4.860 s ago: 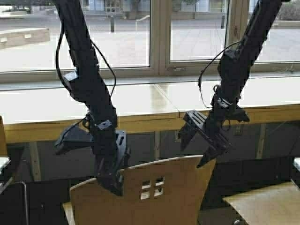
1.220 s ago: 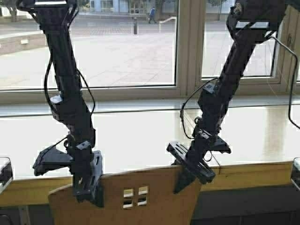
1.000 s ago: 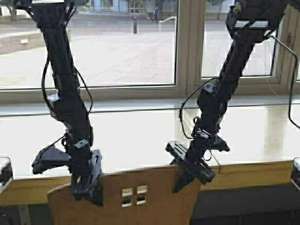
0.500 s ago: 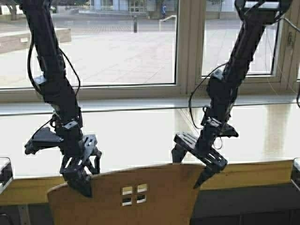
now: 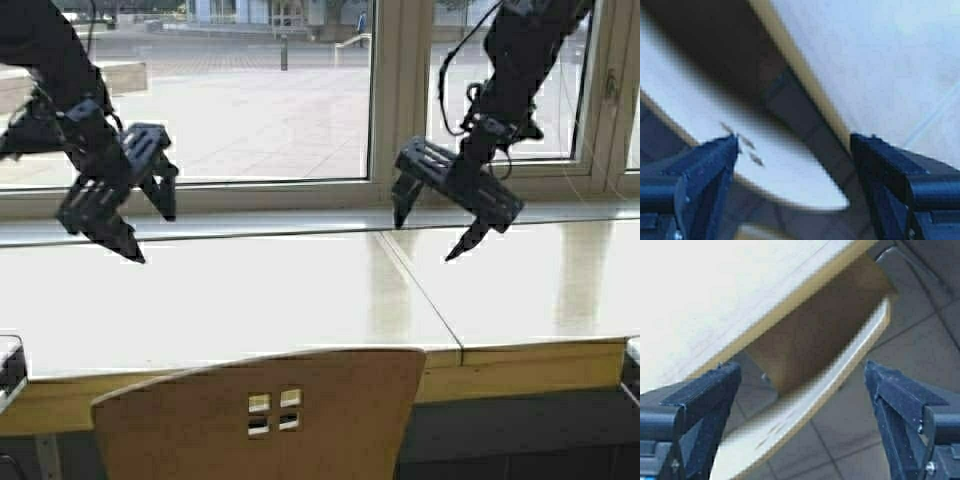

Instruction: Push the chairs under the table

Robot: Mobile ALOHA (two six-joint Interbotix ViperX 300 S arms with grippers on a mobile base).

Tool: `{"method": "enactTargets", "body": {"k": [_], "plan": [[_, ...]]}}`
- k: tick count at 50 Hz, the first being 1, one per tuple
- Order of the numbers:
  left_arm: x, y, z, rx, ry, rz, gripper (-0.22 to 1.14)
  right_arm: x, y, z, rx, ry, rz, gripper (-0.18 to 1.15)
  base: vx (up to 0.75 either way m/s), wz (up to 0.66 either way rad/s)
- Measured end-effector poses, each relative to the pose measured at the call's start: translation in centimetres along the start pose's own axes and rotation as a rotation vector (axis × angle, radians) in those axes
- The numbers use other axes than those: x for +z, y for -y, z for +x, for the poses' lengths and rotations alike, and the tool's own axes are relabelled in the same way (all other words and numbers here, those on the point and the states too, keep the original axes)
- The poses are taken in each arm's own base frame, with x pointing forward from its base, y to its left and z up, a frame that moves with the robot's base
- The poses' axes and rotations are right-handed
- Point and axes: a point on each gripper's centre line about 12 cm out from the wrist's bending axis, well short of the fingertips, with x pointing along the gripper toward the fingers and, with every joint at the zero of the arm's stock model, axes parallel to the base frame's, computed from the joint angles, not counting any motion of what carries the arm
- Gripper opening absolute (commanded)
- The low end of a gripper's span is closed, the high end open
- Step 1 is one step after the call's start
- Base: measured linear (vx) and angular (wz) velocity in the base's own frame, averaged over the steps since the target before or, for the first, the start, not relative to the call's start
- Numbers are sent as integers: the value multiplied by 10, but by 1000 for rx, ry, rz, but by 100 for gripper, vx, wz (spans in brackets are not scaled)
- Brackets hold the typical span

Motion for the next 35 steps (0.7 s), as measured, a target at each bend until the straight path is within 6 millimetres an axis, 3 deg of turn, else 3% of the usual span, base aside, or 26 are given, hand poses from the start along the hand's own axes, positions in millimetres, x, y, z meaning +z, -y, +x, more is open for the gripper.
{"method": "enactTargets", "body": {"k": [10, 23, 35], "plan": [[26, -13, -85, -117, 75, 230, 96, 12, -20, -86, 88, 125, -172, 104, -7, -2], [32, -8, -171, -246, 239, 699, 96, 16, -30, -189, 167, 333, -447, 104, -12, 1], [27, -10, -231, -295, 442, 970, 96, 9, -23, -234, 172, 501, -647, 104, -13, 16]]}}
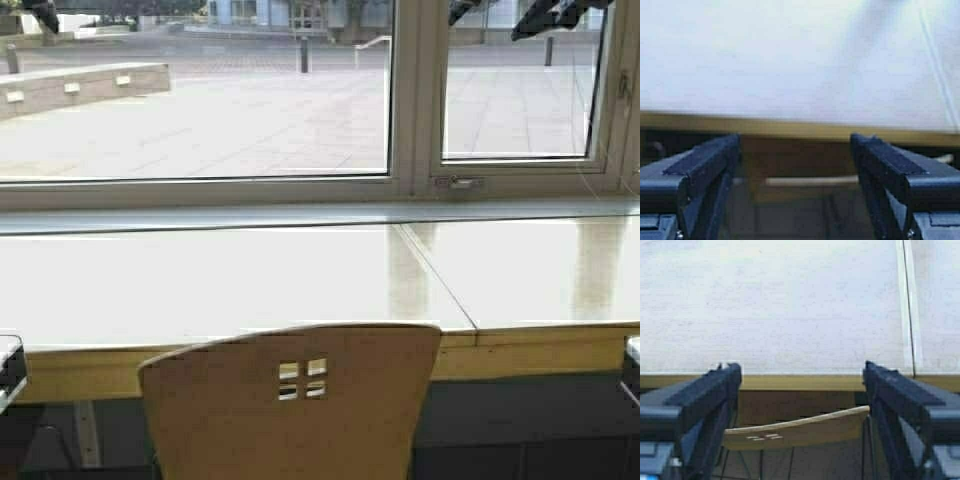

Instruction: Push the chairs under the table

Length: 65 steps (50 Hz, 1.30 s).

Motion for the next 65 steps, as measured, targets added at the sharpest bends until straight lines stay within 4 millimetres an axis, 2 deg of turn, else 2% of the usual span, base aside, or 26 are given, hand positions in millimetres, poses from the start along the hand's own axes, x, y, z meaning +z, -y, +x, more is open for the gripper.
{"method": "enactTargets", "body": {"k": [8, 18, 42, 50, 65], "plan": [[0, -1, -16, 9, 95, 48, 96, 2, 1, -13, 1, 86, -67, 104, -8, 28], [-4, -6, -22, 22, 189, 47, 96, -8, 3, -23, 1, 114, -88, 104, -8, 42], [-6, -7, -23, 25, 209, 36, 96, -7, 1, -23, 7, 124, -76, 104, -13, 60], [-13, -9, -21, 28, 201, 27, 96, -11, 1, -20, 6, 112, -75, 104, -17, 34], [-13, -9, -22, 30, 216, 19, 96, -16, 3, -15, 1, 92, -71, 104, -21, 23]]}}
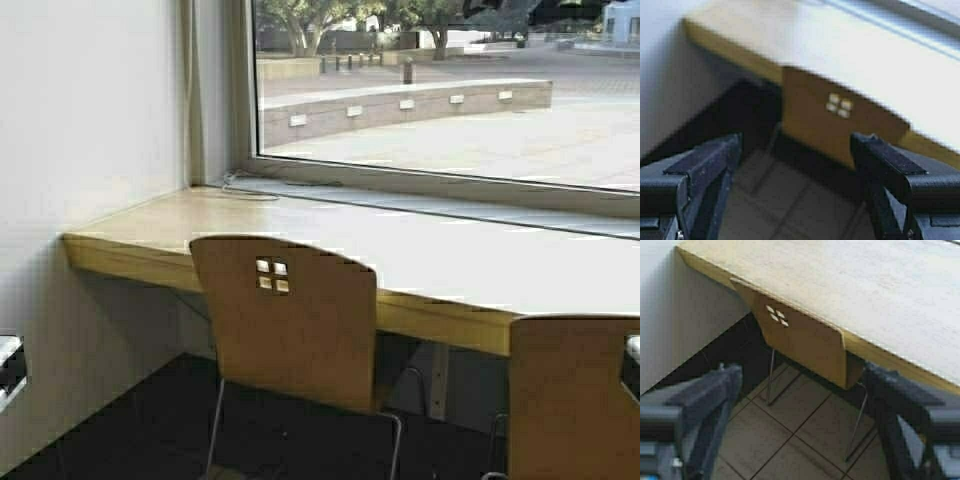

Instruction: Push the chairs under the table

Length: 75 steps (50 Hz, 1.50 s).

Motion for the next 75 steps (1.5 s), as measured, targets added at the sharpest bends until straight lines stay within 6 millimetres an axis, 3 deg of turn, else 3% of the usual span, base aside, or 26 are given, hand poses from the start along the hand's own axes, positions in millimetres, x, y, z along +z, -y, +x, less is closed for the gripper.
{"method": "enactTargets", "body": {"k": [56, 75], "plan": [[4, -2, -1, 8, 63, -23, 96, 0, -1, 7, 4, -2, -8, 104, -33, 26], [7, -2, -10, 3, 110, -29, 96, -4, 0, 8, 0, -29, -1, 104, -30, -7]]}}
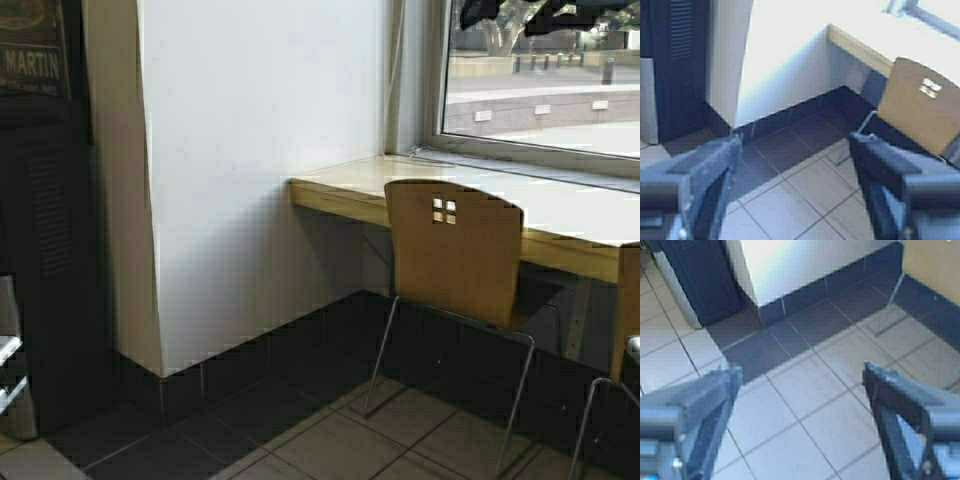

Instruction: Push the chairs under the table

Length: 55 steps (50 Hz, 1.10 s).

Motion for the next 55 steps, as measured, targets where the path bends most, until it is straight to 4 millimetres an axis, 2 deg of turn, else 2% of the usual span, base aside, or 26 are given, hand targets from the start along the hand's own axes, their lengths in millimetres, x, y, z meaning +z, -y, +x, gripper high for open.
{"method": "enactTargets", "body": {"k": [19, 45, 55], "plan": [[-4, -1, 0, 2, -9, -15, 96, -5, 2, 17, -7, -44, 0, 104, -38, -23], [-5, -1, 0, 3, -9, -37, 96, -6, 0, 15, -3, -81, -3, 104, -33, -4], [-3, -1, 1, 3, 0, -37, 96, 3, -2, 15, 0, -66, 41, 104, -31, -5]]}}
